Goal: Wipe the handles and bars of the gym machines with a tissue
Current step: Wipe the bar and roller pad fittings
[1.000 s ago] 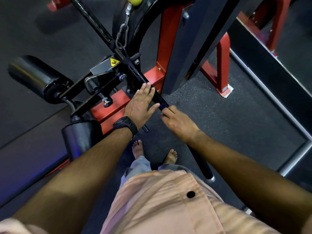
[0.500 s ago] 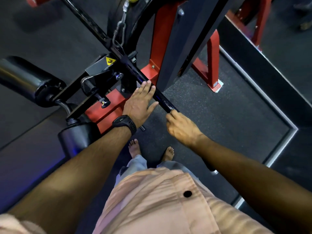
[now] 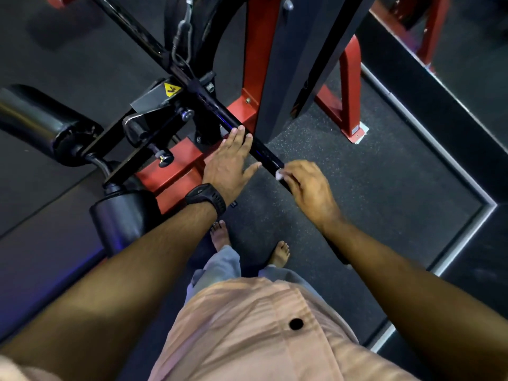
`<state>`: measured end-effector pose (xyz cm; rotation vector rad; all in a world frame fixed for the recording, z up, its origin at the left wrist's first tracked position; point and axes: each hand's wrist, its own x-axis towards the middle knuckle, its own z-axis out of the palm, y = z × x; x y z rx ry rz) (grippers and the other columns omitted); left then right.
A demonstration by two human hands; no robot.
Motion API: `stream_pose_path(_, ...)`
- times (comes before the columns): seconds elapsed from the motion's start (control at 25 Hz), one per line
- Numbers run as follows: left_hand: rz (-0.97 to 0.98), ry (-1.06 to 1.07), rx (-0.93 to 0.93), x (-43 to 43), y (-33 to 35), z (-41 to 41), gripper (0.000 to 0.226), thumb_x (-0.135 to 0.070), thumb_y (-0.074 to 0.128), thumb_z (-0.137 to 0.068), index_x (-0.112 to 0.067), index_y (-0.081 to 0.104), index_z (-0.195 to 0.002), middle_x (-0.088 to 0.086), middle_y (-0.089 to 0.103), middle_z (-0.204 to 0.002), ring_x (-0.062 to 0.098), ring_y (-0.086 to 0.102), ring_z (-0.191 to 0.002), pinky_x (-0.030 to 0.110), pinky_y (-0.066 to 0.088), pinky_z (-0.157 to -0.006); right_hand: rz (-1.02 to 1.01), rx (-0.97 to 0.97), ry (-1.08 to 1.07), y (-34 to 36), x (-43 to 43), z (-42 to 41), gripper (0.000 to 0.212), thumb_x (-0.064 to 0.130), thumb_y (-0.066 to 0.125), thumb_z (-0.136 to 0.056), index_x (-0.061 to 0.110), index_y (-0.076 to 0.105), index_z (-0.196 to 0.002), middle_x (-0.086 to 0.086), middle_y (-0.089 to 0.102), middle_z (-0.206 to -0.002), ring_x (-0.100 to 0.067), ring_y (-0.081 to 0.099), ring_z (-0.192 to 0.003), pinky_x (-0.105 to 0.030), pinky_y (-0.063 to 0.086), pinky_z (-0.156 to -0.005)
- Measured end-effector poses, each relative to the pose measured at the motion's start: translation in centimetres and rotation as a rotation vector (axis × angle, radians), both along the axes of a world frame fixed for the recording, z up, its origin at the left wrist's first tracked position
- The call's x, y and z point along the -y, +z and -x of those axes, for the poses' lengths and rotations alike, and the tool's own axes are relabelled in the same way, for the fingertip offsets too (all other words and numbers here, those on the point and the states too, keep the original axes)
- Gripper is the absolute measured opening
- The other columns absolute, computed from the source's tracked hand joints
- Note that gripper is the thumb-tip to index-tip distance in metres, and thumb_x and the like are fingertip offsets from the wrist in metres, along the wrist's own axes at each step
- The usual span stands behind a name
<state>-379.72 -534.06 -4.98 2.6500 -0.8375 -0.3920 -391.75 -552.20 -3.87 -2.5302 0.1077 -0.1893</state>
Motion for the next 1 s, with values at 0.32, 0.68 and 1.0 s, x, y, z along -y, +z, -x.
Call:
stream_pose_path(0.32,0.0,0.068,-0.022,1.2,0.4,1.8,0.073,-0.047,0.047,-0.1,-0.011,0.018,-0.156,0.01,0.006,-0.164,0.021,0.0,-0.152,0.036,0.009,-0.124,-0.421,-0.295,-0.233,0.0,1.2,-1.9,0.014,0.026,0.066,-0.095,0.016,0.075,-0.099,0.007,0.075,-0.092,-0.007,0.069,-0.084,-0.032,0.057,-0.082)
stream_pose_path(0.68,0.094,0.148,-0.065,1.0,-0.3,3.9,0.065,-0.034,0.049,-0.102,-0.011,0.02,-0.155,0.008,0.006,-0.164,0.017,0.001,-0.151,0.032,0.007,-0.123,-1.036,-0.554,-0.227,0.1,1.3,-3.1,0.012,0.012,0.062,-0.097,0.007,0.068,-0.088,-0.007,0.066,-0.081,-0.01,0.059,-0.067,-0.022,0.052,-0.066)
stream_pose_path(1.0,0.046,0.157,-0.043,1.5,0.7,4.5,0.063,-0.037,0.047,-0.103,-0.013,0.021,-0.156,0.006,0.006,-0.164,0.016,0.002,-0.151,0.032,0.013,-0.123,-0.923,-0.379,-0.152,-1.4,3.0,-0.5,0.014,0.002,0.066,-0.091,0.015,0.073,-0.09,-0.006,0.073,-0.097,-0.01,0.067,-0.085,-0.028,0.055,-0.087)
